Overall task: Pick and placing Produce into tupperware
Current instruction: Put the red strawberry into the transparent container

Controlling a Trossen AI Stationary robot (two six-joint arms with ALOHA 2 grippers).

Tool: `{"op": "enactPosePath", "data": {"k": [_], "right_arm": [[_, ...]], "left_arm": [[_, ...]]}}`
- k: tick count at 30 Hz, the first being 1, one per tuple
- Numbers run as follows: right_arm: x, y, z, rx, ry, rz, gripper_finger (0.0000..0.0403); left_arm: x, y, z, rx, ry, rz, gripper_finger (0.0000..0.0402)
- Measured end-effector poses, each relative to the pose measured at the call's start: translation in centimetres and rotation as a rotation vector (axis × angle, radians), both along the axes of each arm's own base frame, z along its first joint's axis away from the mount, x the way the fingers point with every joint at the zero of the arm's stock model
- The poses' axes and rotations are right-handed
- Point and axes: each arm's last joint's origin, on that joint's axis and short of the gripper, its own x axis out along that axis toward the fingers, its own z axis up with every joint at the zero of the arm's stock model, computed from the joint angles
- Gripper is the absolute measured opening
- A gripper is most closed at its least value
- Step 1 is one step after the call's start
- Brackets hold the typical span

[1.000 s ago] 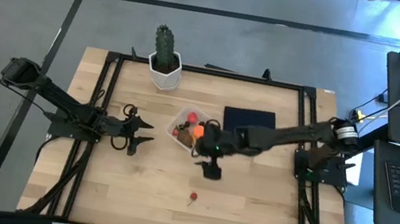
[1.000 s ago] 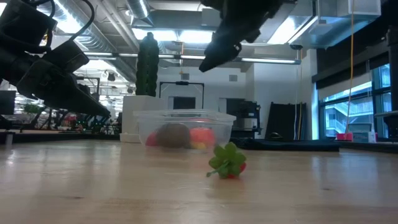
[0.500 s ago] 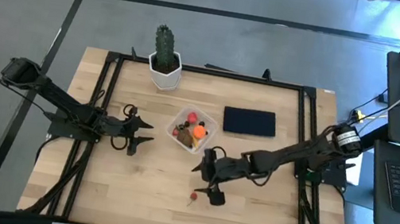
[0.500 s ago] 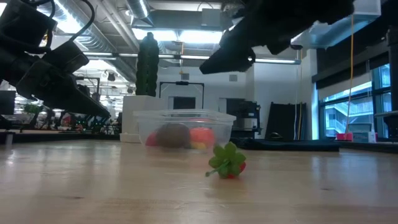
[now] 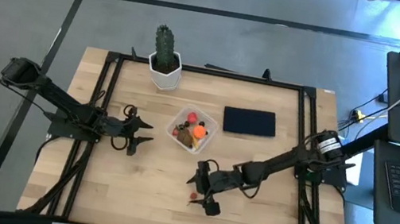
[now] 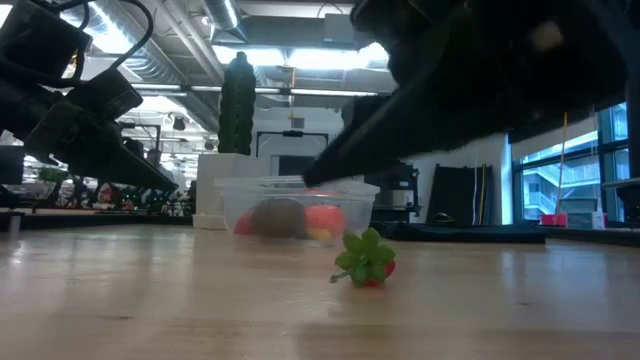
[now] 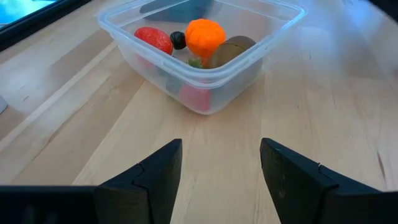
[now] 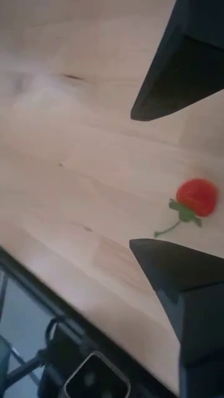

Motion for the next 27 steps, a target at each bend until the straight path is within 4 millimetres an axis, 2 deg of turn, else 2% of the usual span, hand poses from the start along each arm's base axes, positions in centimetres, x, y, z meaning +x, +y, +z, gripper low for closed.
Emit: {"op": "enactPosePath", "data": {"k": [7, 11, 27], "right_arm": [[0.1, 0.3, -2.5, 0.000, 0.063, -0.010, 0.0325], [-0.1, 0.8, -3.3, -0.016, 0.085, -0.003, 0.0316], [-0.5, 0.9, -3.9, -0.080, 0.120, -0.035, 0.0209]], "left_arm": [[0.0, 0.0, 0.0, -0.001, -0.001, 0.000, 0.0208], [0.0, 0.0, 0.0, -0.003, -0.001, 0.002, 0.0208], [0.0, 0.0, 0.0, -0.006, -0.002, 0.003, 0.0208]]}}
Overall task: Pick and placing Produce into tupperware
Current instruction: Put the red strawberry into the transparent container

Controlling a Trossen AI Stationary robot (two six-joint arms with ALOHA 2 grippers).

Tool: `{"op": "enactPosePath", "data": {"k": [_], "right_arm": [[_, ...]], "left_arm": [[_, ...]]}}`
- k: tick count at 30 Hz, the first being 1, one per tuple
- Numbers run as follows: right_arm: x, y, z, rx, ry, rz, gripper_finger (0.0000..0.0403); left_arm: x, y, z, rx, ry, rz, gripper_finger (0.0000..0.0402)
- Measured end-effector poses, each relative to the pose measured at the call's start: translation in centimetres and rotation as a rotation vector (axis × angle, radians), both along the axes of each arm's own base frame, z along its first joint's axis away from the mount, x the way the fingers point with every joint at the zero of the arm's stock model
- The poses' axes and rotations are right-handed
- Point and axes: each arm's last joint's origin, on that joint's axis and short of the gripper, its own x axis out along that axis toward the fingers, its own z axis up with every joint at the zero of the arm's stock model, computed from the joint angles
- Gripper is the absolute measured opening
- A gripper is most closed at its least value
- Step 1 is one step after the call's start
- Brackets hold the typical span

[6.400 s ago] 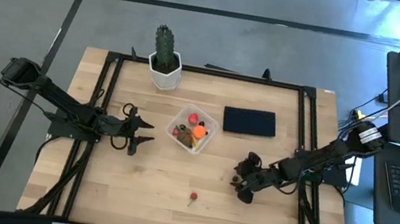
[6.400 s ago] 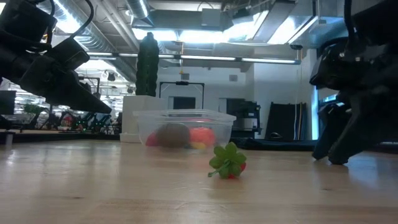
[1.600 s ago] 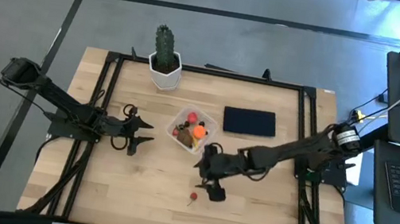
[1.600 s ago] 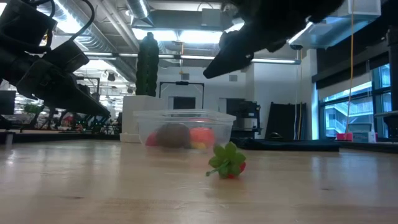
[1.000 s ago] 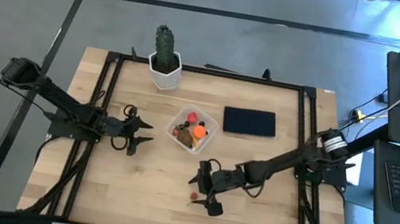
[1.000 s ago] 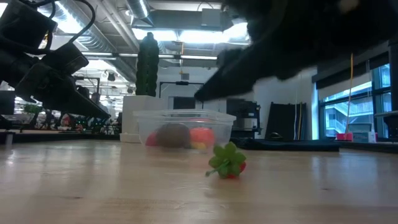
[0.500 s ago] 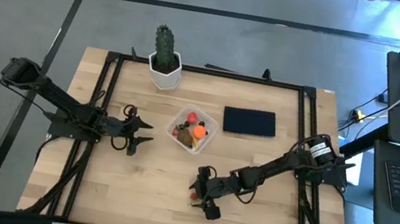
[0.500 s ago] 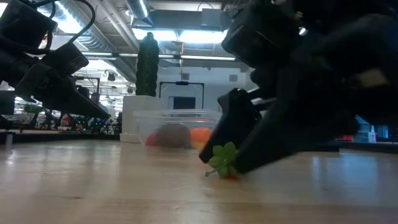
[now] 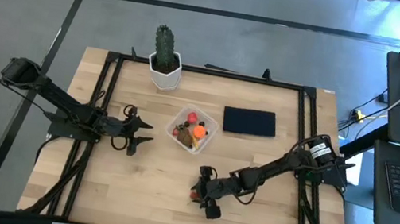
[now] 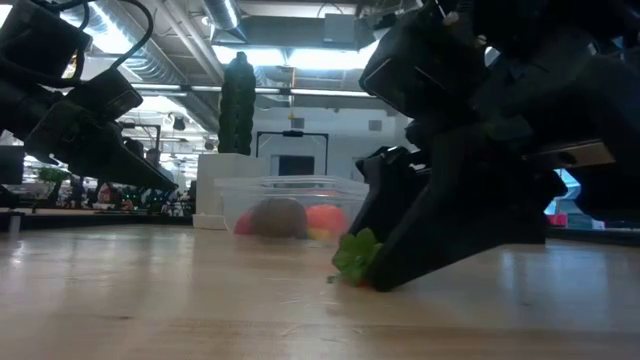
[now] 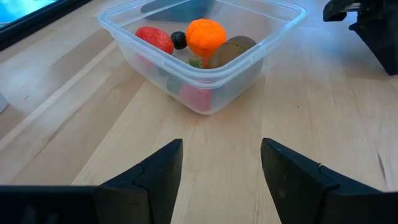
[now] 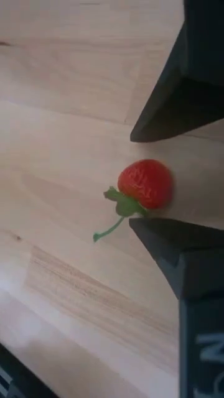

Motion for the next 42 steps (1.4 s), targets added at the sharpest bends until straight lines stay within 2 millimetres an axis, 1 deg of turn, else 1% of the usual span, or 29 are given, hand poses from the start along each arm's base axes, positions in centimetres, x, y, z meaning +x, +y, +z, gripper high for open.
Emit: {"op": "enactPosePath", "data": {"k": [5, 9, 13, 15, 19, 20, 23, 25, 32, 42], "right_arm": [[0.2, -0.2, 0.1, 0.002, -0.014, -0.001, 0.0169], [0.5, -0.8, 0.5, 0.001, -0.036, -0.010, 0.0125], [1.0, -2.1, 2.3, 0.020, -0.082, -0.040, 0.0074], [1.2, -2.9, 3.4, 0.026, -0.102, -0.028, 0.0052], [1.4, -4.4, 5.3, 0.017, -0.145, -0.031, 0.0012], [1.4, -4.8, 5.7, 0.010, -0.153, -0.036, 0.0007], [1.6, -6.3, 7.1, 0.016, -0.191, -0.072, 0.0009], [1.7, -7.2, 7.7, 0.015, -0.200, -0.097, 0.0012], [2.0, -9.3, 7.6, 0.014, -0.186, -0.161, 0.0013], [2.5, -11.5, 8.1, 0.137, -0.198, -0.308, 0.0014]], "left_arm": [[0.0, 0.0, 0.0, 0.000, 0.000, 0.000, 0.0208], [0.0, 0.0, 0.0, 0.000, 0.000, 0.000, 0.0208], [0.0, 0.0, 0.0, -0.001, 0.000, 0.000, 0.0208], [0.0, 0.0, 0.0, 0.000, 0.001, 0.001, 0.0208], [0.0, 0.0, 0.0, 0.001, 0.003, 0.000, 0.0208], [0.0, 0.0, 0.0, 0.000, 0.003, 0.000, 0.0208], [0.0, 0.0, -0.1, 0.002, 0.007, 0.000, 0.0208], [0.0, 0.0, -0.1, 0.002, 0.007, 0.000, 0.0208], [0.0, 0.0, -0.1, 0.002, 0.007, 0.000, 0.0208], [0.0, 0.0, 0.0, 0.001, 0.004, 0.000, 0.0208]]}}
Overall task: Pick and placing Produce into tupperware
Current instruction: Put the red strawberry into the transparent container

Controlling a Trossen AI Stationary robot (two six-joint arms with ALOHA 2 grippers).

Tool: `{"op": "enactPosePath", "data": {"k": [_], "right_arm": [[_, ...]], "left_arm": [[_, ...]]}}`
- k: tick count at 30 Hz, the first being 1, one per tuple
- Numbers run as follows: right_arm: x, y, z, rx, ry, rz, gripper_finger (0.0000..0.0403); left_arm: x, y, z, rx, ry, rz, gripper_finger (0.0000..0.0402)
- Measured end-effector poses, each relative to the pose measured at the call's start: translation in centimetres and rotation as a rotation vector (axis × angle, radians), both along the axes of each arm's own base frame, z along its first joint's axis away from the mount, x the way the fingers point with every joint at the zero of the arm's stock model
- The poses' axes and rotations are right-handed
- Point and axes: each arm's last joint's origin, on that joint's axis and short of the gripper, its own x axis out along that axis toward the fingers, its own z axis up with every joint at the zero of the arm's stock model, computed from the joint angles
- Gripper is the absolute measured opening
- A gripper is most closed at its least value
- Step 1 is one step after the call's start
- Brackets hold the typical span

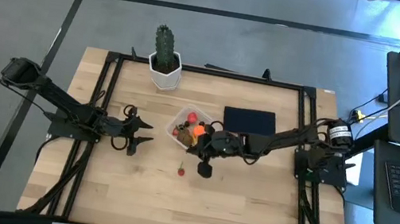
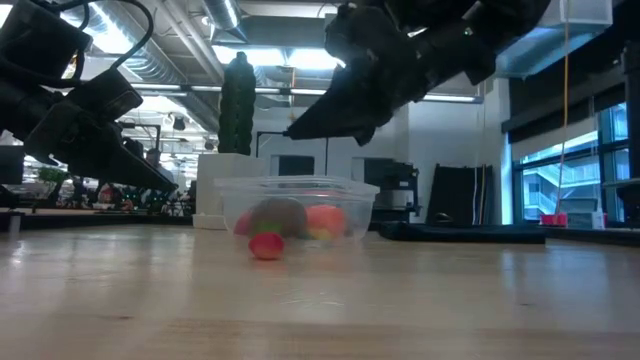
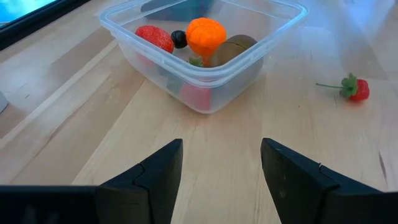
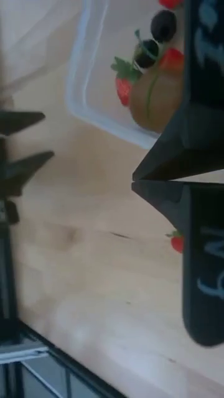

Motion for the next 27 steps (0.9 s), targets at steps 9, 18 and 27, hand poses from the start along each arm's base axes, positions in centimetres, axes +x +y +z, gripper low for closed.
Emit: {"op": "enactPosePath", "data": {"k": [9, 18, 27], "right_arm": [[-0.6, -1.7, 2.8, 0.066, -0.067, 0.006, 0.0048], [-0.9, -1.4, 3.8, 0.072, -0.098, 0.077, 0.0212], [-0.2, -1.2, 5.4, -0.042, -0.072, 0.137, 0.0327]], "left_arm": [[0.0, 0.0, 0.0, -0.001, -0.005, 0.000, 0.0208], [0.0, 0.0, 0.1, -0.002, -0.006, 0.000, 0.0208], [0.0, 0.0, 0.1, -0.001, -0.006, 0.000, 0.0208]]}}
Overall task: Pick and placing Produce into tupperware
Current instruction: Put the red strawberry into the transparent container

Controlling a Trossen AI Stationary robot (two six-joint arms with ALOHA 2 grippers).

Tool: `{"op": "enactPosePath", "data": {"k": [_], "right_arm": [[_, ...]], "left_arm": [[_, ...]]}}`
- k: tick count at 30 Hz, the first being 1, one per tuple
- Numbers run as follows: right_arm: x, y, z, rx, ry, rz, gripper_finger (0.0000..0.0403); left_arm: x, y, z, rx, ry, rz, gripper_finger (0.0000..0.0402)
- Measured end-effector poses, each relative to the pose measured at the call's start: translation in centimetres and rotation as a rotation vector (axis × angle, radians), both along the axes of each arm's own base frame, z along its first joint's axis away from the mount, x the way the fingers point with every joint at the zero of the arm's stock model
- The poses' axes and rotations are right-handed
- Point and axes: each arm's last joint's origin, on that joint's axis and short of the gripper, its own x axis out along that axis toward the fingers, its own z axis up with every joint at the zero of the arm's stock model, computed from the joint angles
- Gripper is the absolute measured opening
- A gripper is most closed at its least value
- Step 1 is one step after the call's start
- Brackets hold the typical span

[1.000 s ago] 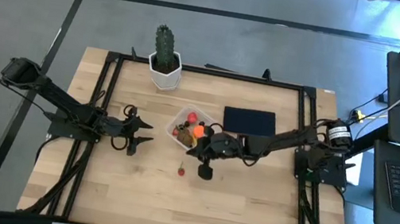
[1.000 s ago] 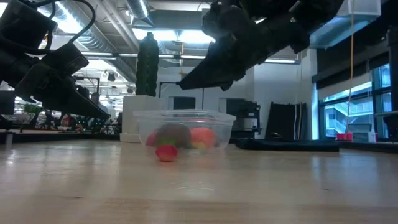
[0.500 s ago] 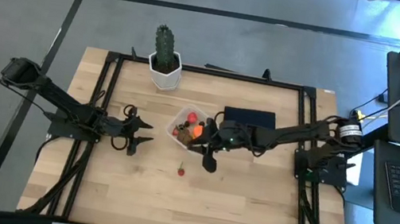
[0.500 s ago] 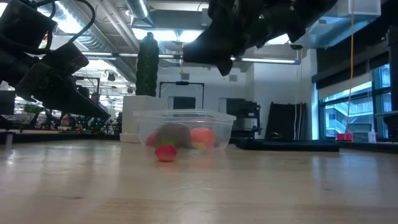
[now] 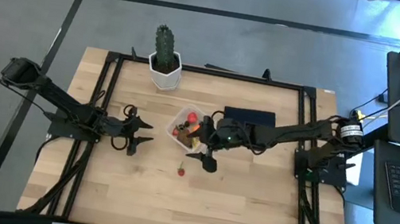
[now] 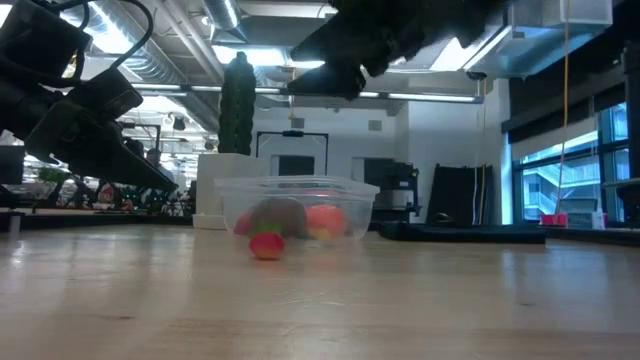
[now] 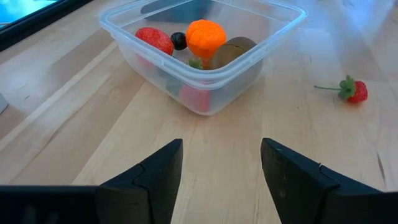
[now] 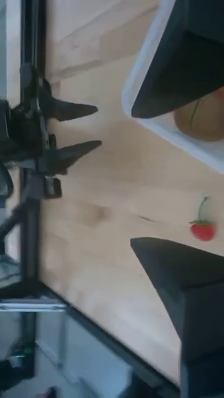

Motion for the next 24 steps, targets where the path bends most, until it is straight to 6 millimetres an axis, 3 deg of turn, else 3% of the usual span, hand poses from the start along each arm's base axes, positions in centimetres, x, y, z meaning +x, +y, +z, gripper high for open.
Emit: {"op": "enactPosePath", "data": {"k": [7, 11, 19, 24], "right_arm": [[0.9, 1.7, 3.1, -0.275, 0.201, 0.139, 0.0332], [1.6, 2.7, 4.6, -0.337, 0.262, 0.148, 0.0332], [2.9, 4.9, 4.1, -0.377, 0.373, 0.229, 0.0332], [4.5, 5.6, 2.3, -0.385, 0.420, 0.244, 0.0332]], "left_arm": [[0.0, 0.0, 0.0, 0.001, 0.001, 0.000, 0.0208], [0.0, 0.0, 0.0, 0.001, 0.002, 0.000, 0.0208], [0.0, 0.0, 0.0, 0.002, 0.005, 0.000, 0.0208], [0.0, 0.0, -0.1, 0.002, 0.006, 0.000, 0.0208]]}}
